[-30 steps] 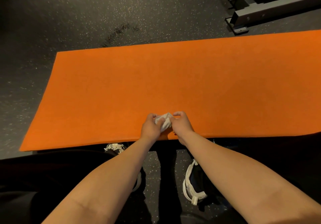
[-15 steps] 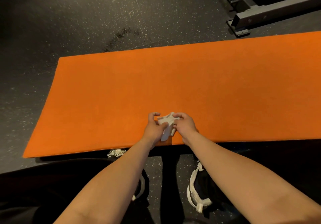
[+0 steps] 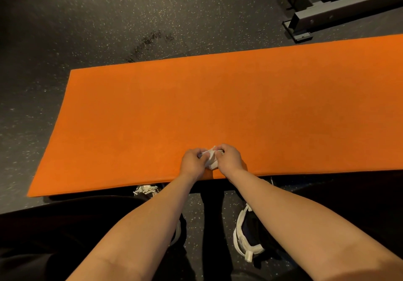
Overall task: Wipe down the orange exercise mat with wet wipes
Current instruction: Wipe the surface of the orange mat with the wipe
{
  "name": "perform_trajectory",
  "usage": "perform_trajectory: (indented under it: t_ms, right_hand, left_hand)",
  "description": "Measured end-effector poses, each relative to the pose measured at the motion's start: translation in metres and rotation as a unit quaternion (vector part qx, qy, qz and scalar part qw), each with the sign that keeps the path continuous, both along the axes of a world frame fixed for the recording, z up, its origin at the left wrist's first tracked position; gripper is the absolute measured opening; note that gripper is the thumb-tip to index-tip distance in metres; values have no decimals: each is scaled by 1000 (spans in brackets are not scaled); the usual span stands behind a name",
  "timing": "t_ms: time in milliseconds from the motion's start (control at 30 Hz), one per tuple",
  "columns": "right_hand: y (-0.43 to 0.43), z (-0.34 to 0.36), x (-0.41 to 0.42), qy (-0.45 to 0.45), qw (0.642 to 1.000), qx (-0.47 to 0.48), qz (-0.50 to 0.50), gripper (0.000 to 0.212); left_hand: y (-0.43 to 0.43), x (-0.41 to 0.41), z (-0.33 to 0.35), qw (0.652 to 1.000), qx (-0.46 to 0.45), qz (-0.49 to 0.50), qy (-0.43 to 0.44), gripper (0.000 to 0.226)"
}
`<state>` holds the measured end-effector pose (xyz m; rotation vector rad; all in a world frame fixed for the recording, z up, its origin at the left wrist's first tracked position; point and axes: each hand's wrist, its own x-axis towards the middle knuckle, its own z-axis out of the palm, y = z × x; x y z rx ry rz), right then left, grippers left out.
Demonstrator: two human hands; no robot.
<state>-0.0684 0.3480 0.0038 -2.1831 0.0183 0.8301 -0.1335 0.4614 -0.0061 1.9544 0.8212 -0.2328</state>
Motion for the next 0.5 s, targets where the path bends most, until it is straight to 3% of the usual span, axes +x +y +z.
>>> perform_trajectory:
  t_ms: [167, 333, 500]
  right_hand:
    - [-7, -1, 5, -65, 997, -33, 37, 18]
    - [-6, -4, 6, -72, 996, -43, 26, 7]
    - [-11, -7, 2, -143, 980, -128, 42, 20]
  left_hand:
    - [2, 4, -10, 1000, 18, 16, 3, 28]
    - [-4, 5, -2, 997, -49, 51, -32, 21]
    - [-2, 1, -10, 999, -39, 11, -25, 40]
